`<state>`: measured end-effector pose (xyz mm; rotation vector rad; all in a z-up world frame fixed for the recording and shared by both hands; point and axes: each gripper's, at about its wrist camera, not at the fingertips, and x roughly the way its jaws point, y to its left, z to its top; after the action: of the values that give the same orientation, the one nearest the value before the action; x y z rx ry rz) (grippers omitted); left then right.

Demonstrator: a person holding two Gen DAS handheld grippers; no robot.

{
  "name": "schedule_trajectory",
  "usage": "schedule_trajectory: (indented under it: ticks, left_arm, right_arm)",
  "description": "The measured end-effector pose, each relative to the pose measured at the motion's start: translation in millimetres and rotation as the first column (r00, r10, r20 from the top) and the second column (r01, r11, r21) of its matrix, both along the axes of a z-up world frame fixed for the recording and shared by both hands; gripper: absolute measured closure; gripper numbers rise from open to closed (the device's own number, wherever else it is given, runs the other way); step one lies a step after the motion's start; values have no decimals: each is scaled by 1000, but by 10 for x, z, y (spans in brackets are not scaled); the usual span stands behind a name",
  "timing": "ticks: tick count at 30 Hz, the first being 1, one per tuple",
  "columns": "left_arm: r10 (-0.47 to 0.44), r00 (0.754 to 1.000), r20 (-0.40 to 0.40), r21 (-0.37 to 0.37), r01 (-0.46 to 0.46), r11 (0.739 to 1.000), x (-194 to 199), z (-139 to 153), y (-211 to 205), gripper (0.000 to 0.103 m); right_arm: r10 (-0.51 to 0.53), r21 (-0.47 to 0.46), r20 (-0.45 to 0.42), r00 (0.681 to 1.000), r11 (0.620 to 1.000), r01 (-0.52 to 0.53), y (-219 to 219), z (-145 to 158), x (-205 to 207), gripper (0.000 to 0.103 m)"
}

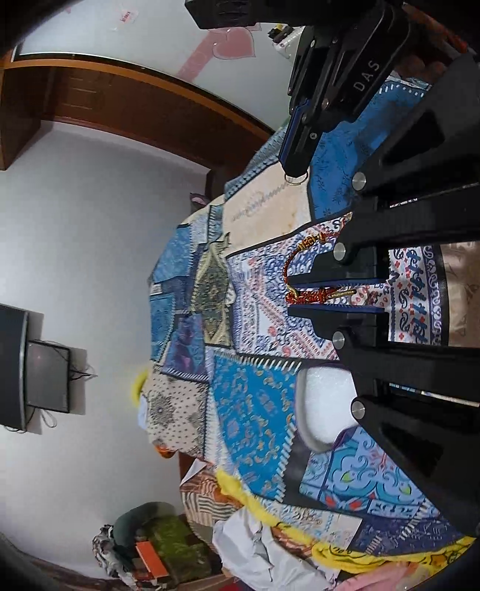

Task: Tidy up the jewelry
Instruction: 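Lift the bracelet with the left gripper and carry it over the heart tin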

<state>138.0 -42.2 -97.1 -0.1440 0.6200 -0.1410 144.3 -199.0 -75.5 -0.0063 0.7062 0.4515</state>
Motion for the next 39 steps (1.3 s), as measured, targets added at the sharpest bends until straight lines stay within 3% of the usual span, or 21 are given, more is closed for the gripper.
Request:
schedule_trajectory:
  ticks: [9,20,27,39]
  left_arm:
    - [46,998,48,-3,-46,999,-129,182,315,97]
    - [129,989,67,16,-130,991,-127,171,830,97]
    - [162,986,25,6,-163,987,2,-25,1090,97]
    - [115,988,-102,-47,-120,992,370,-496,1236,97]
  right_arm:
    - [44,19,50,998,999,-45,291,192,-75,95]
    - [128,10,68,989,992,-129,811,182,-27,95]
    - [176,-3,30,984,984,-176,1103,50,74,95]
    - [248,-13,-70,966,968,-249,1435,-249,358,95]
